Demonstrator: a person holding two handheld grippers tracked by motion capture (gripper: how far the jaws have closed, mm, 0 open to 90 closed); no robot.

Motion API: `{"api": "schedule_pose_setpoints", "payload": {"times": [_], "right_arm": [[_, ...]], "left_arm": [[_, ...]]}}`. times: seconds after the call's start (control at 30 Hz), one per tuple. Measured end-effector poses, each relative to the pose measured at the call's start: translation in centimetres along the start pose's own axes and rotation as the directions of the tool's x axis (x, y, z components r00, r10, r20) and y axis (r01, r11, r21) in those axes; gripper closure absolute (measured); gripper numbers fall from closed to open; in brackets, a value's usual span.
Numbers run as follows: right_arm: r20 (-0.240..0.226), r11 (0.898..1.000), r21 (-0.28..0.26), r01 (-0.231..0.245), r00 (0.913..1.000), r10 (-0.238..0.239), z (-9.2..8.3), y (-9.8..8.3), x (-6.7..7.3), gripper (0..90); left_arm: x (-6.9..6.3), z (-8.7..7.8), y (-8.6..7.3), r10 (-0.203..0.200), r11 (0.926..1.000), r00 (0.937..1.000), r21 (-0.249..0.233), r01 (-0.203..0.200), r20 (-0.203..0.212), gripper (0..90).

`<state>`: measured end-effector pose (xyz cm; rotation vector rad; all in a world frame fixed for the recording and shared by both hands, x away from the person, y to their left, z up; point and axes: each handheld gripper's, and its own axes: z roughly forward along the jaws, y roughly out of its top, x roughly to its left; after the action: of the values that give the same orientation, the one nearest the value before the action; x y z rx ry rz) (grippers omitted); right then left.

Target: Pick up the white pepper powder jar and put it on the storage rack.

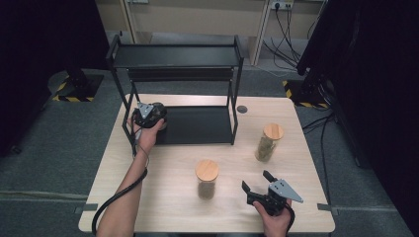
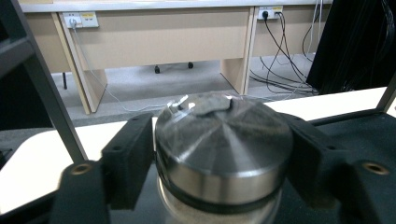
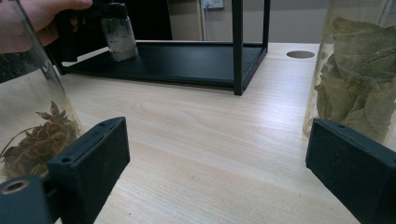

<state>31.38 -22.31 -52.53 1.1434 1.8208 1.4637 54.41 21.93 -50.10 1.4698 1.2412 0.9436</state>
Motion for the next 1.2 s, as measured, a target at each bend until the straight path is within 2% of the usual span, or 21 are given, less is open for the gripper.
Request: {"api": "schedule_pose_setpoints", "payload": {"times": [0.07,0.13,0.3,0.4,0.63,0.83,1.03,1.2], "right_arm": [[-0.001,1.0,0.0,-0.001,1.0,0.001,0.0,0.0,0.0,6.7],[-0.001,1.0,0.002,-0.002,1.0,0.002,0.0,0.0,0.0,6.6],[-0.001,1.0,0.003,0.001,1.0,-0.001,0.0,0.0,0.0,6.6],[-0.002,1.0,0.003,0.001,1.0,-0.001,0.0,0.0,0.0,6.6],[0.0,1.0,0.007,0.008,1.0,-0.008,0.1,0.0,0.1,6.5],[0.0,1.0,0.007,0.008,1.0,-0.008,0.1,0.0,0.1,6.5],[0.0,1.0,0.007,0.011,0.9999,-0.011,0.1,0.0,0.1,6.4],[0.0,1.0,0.009,0.011,0.9999,-0.011,0.1,0.0,0.1,6.4]], "left_arm": [[0.0,-0.1,-0.1,-0.03,0.9995,0.9995,0.0,0.03,-0.006,18.1],[-0.2,-0.4,-0.2,-0.038,0.9992,0.9993,-0.008,0.038,-0.001,16.3],[-0.6,-0.9,0.0,0.001,1.0,0.9999,-0.007,-0.001,-0.017,13.5],[-0.8,-1.3,0.2,0.043,0.9991,0.9982,0.006,-0.043,-0.041,12.1],[-1.2,-2.4,0.3,0.045,0.9989,0.9987,-0.016,-0.045,-0.023,11.9],[-1.3,-3.4,0.3,0.034,0.9993,0.9994,-0.018,-0.034,-0.011,12.0],[-1.5,-4.3,0.1,0.04,0.999,0.9992,-0.02,-0.04,0.004,12.0],[-2.0,-5.1,-0.1,0.032,0.9991,0.999,-0.027,-0.031,0.029,12.2]]}}
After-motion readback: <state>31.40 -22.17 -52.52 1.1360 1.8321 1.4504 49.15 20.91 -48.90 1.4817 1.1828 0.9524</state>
